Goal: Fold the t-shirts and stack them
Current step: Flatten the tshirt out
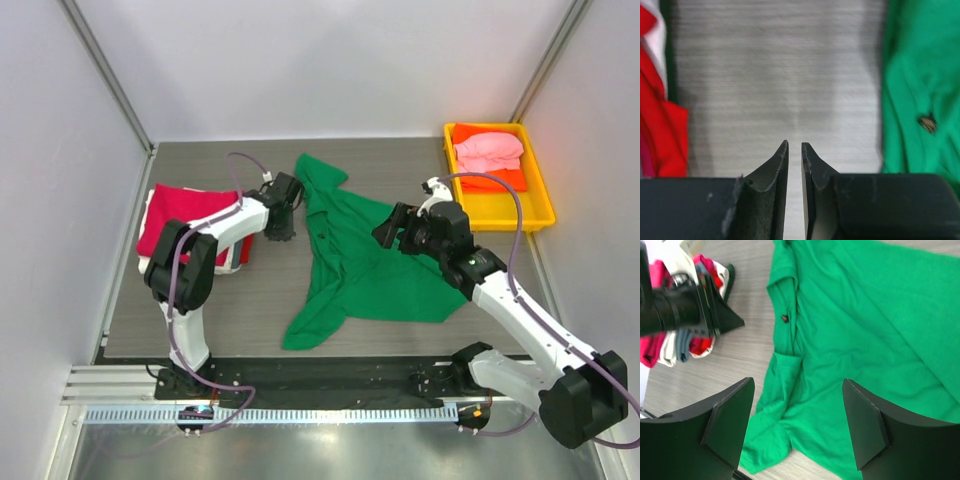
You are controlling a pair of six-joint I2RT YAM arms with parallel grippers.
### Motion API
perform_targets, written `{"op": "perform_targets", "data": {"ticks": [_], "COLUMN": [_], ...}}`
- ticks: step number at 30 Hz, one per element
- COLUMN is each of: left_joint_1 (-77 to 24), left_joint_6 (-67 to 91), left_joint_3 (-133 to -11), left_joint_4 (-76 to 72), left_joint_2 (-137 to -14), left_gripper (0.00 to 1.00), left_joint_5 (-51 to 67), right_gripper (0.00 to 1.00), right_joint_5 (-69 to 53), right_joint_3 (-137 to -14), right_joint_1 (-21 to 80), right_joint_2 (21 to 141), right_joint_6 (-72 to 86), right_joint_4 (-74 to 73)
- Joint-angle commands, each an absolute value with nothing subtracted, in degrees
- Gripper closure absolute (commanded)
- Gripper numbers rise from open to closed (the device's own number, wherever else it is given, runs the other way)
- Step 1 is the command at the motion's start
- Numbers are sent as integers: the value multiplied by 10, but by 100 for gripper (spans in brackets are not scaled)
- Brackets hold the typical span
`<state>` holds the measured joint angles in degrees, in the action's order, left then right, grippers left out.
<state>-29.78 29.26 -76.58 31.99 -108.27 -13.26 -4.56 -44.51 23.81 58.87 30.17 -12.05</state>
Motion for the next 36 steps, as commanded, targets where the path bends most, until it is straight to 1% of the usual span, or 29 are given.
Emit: {"op": "perform_targets", "data": {"ticks": [1,6,11,17,20,24,26,27,29,30,31,33,34,36], "left_joint_1": [-262,-229,-214,-184,-143,-62,-38,-18,-4,16,19,19,18,5], "left_joint_6": [272,261,244,243,255,311,350,360,386,391,390,394,395,390], "left_joint_3": [-795,-803,-803,-788,-772,-730,-690,-669,-655,-650,-643,-646,-648,-643], "left_joint_4": [318,318,325,323,323,301,265,255,236,231,223,222,220,194], "left_joint_2": [-1096,-1132,-1144,-1148,-1143,-1111,-1076,-1063,-1034,-1026,-1019,-1006,-1002,-986], "left_gripper": [83,86,86,86,87,87,85,84,82,82,82,82,82,79], "left_joint_5": [-113,-115,-155,-154,-162,-163,-142,-118,-108,-98,-91,-89,-50,-10], "right_gripper": [23,23,23,23,23,23,22,21,20,20,18,16,14,14], "right_joint_5": [-40,-35,-38,-42,-38,-11,40,87,138,167,201,233,248,285], "right_joint_3": [-432,-424,-428,-435,-432,-428,-431,-432,-436,-435,-431,-422,-417,-402], "right_joint_1": [236,236,236,236,236,236,236,235,235,236,234,232,232,224], "right_joint_2": [563,540,532,540,546,547,544,541,534,526,520,496,489,476], "right_joint_6": [304,299,304,310,318,332,340,350,366,382,386,402,416,428], "right_joint_4": [-124,-144,-153,-156,-159,-193,-230,-244,-282,-292,-300,-311,-313,-315]}}
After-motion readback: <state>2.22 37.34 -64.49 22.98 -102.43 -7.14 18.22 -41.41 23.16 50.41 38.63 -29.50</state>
